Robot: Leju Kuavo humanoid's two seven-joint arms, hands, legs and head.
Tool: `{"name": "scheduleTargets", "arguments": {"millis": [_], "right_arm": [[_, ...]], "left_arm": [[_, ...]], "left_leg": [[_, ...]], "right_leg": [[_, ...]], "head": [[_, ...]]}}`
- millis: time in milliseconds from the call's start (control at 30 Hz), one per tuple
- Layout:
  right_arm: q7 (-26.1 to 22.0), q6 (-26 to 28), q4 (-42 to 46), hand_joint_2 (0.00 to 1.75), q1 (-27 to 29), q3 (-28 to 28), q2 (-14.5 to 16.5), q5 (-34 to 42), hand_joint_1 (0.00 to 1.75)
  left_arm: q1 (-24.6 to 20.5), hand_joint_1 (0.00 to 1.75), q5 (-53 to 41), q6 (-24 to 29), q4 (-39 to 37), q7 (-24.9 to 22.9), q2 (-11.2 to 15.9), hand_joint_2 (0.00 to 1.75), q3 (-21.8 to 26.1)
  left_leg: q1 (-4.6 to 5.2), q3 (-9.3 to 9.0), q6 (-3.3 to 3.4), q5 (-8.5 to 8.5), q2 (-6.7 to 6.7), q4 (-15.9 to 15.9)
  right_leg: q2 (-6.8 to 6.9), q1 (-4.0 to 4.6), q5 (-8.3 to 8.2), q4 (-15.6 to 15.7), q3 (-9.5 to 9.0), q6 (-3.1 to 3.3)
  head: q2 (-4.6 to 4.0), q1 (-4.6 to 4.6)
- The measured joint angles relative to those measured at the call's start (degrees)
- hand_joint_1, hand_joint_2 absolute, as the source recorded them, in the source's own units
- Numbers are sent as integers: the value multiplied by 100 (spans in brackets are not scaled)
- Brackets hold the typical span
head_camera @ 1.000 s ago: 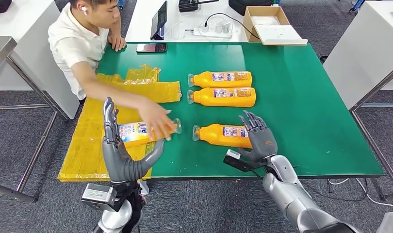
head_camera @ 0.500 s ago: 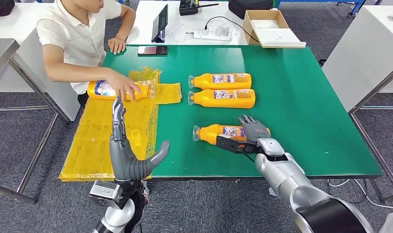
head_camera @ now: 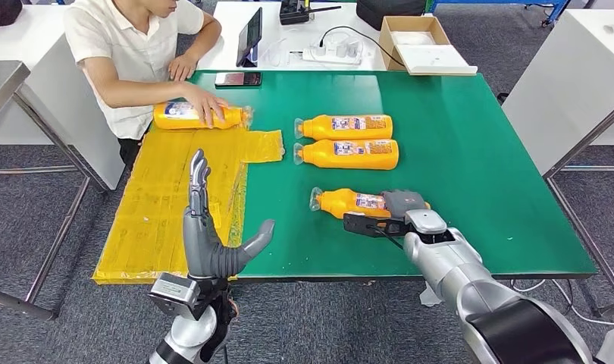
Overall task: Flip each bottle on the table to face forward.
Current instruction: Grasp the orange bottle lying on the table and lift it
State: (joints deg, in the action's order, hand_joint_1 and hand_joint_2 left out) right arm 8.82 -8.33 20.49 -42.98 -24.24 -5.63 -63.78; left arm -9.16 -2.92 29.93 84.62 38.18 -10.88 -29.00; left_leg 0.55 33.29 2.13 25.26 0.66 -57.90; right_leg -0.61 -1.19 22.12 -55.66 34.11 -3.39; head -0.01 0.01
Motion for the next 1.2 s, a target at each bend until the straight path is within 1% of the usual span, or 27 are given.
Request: {"name": "scheduleTargets", "arguments": {"millis": [100, 167, 200, 300, 400, 433, 500, 567, 667, 733, 833, 933, 1067, 1200], "right_arm": [[-58, 21, -1, 175, -6, -2, -2, 25, 175], [-270, 160, -1, 175, -6, -1, -2, 107, 175], [-470, 320, 1, 175, 1, 2, 2, 196, 175], [-1335, 1021, 65, 175, 104, 79, 26, 683, 175], [-2367, 1648, 345, 175, 389, 300, 149, 1525, 175], [-2640, 1841, 500, 175, 510, 381, 206, 1805, 175], [-2980, 2190, 971, 175, 811, 499, 310, 2292, 175], [-3135, 2487, 1603, 175, 1188, 562, 386, 2723, 175], [-3339, 2927, 2718, 175, 1799, 613, 469, 3391, 175], [-3436, 3097, 3452, 175, 2150, 617, 506, 3712, 175], [-3489, 3134, 4225, 175, 2483, 605, 547, 3911, 175], [-3509, 2996, 4616, 175, 2610, 548, 563, 4028, 175], [-3505, 2483, 4662, 175, 2603, 281, 619, 4087, 175], [-3532, 1975, 4470, 175, 2543, -55, 735, 4069, 175]], "left_arm": [[-1, 0, -1, -1, -7, 0, 0, 175, 0], [1, 0, -3, 3, -8, 0, 1, 175, 1], [6, 0, -9, 14, -4, 0, 2, 175, 1], [71, 0, -64, 129, 51, 0, 13, 175, 11], [168, 0, 39, 371, 113, -21, -2, 175, 77], [195, 0, 173, 435, 114, -49, -19, 175, 115], [250, 0, 582, 441, 80, -206, -72, 175, 197], [311, 0, 1117, 276, -18, -510, -129, 175, 257], [446, 0, 1964, -159, -296, -985, -175, 175, 303], [528, 0, 2277, -459, -505, -1091, -179, 175, 314], [585, 0, 2403, -716, -724, -1110, -179, 175, 316], [601, 0, 2361, -1041, -815, -1115, -164, 175, 277], [600, 0, 2170, -1733, -823, -1055, -135, 175, 123], [597, 0, 2038, -1970, -820, -1012, -133, 175, 39]], "left_leg": [[-1, 2, 0, 1, 0, 0], [-3, 4, -1, 1, 0, 0], [-3, 6, 0, 1, 0, 0], [-4, 18, -1, 1, -3, 0], [-4, 28, -1, 1, -9, 0], [-6, 33, -2, 0, -7, 0], [-12, 44, -3, -1, 9, 0], [-19, 53, -3, -1, 31, 0], [-20, 79, -4, -1, 38, 0], [-19, 97, -4, 0, 35, 0], [-17, 110, -4, 0, 35, 0], [-17, 113, -4, 1, 35, 0], [-18, 113, -5, 1, 35, 0], [-21, 112, -5, 0, 35, 0]], "right_leg": [[0, 1, 0, 0, 2, 0], [0, 1, 1, 0, 1, 0], [0, 1, 1, -1, 2, 0], [-1, 1, -1, -2, 9, 0], [-2, 3, -5, -3, 26, 2], [-1, 4, -5, -3, 33, 3], [8, 11, 0, -3, 40, 3], [26, 18, 5, -3, 41, 3], [35, 19, 7, -5, 60, 4], [34, 17, 7, -5, 78, 3], [34, 16, 8, -4, 91, 3], [34, 16, 8, -4, 93, 3], [34, 17, 7, -4, 93, 4], [34, 19, 7, -6, 92, 4]], "head": [[0, 0], [-1, 0], [-1, 1], [0, 1], [0, -2], [0, -3], [0, -3], [-1, -1], [0, -1], [1, -1], [0, 0], [0, 0], [-1, 1], [0, -1]]}}
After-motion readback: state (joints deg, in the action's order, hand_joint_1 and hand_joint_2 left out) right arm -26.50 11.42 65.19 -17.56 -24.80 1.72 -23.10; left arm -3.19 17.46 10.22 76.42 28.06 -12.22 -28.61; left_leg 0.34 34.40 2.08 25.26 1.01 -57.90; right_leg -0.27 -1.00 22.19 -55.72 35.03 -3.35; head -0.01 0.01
